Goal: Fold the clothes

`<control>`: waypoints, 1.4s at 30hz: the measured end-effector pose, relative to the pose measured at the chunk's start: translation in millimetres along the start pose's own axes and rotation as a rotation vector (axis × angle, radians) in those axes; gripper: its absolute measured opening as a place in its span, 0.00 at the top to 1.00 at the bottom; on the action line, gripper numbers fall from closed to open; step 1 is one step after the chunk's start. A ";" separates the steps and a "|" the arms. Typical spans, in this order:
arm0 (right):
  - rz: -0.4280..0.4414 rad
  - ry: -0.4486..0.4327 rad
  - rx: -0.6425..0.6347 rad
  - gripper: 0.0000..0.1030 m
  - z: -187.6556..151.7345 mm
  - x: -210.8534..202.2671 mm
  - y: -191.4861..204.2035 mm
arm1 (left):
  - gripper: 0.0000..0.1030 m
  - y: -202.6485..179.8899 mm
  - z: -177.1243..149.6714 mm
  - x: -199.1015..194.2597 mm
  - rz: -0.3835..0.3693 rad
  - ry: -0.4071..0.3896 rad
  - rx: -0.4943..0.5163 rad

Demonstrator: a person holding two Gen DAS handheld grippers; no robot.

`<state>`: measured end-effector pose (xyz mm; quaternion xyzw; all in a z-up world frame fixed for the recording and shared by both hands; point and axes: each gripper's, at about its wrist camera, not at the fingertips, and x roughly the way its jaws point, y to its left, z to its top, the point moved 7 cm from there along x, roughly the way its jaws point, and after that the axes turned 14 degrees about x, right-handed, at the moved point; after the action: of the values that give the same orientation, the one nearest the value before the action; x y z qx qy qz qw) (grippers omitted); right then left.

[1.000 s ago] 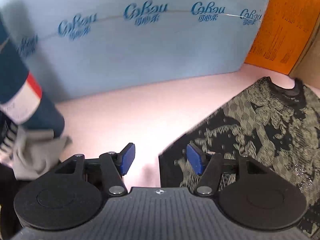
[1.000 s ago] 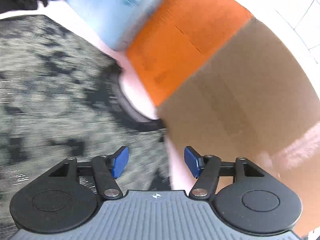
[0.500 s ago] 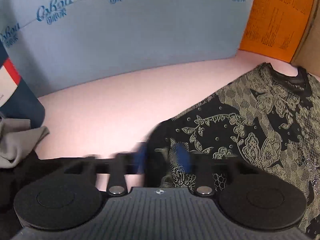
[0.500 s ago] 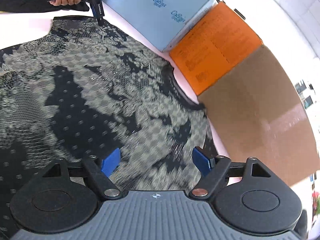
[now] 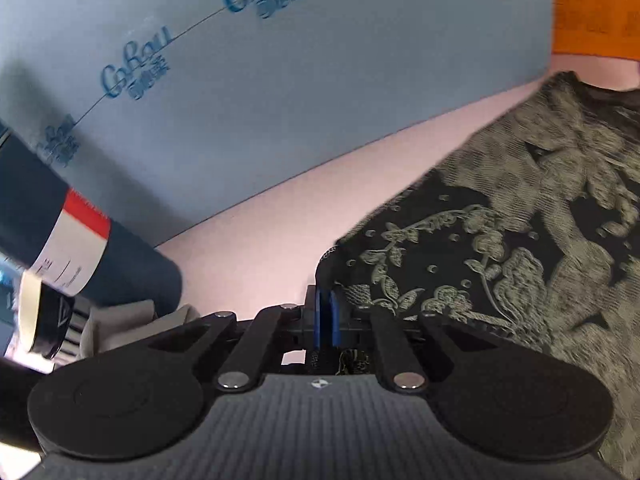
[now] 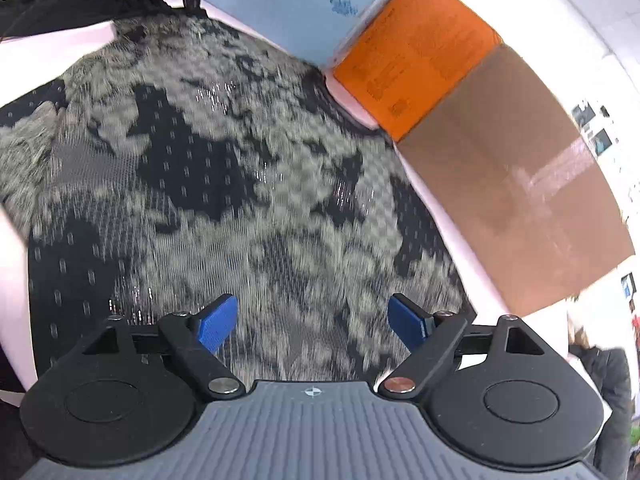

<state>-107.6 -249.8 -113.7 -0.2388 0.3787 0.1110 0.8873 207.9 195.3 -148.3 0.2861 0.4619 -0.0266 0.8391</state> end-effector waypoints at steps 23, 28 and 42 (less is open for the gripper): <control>0.542 0.091 0.833 0.12 -91.6 51.7 -148.9 | 0.18 -187.9 -202.2 -275.5 -0.358 -0.155 -0.332; 0.681 0.147 0.735 0.12 -102.0 38.1 -119.1 | 0.18 -248.7 -221.5 -280.2 -0.351 -0.075 -0.364; 0.846 0.140 0.666 0.08 -158.0 -11.4 -92.7 | 0.95 -266.6 -240.6 -275.2 -0.177 -0.043 -0.694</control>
<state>-178.2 -410.1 -168.6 0.2219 0.5146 0.3162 0.7655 -214.7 33.7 -150.8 -0.0578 0.4486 0.0531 0.8903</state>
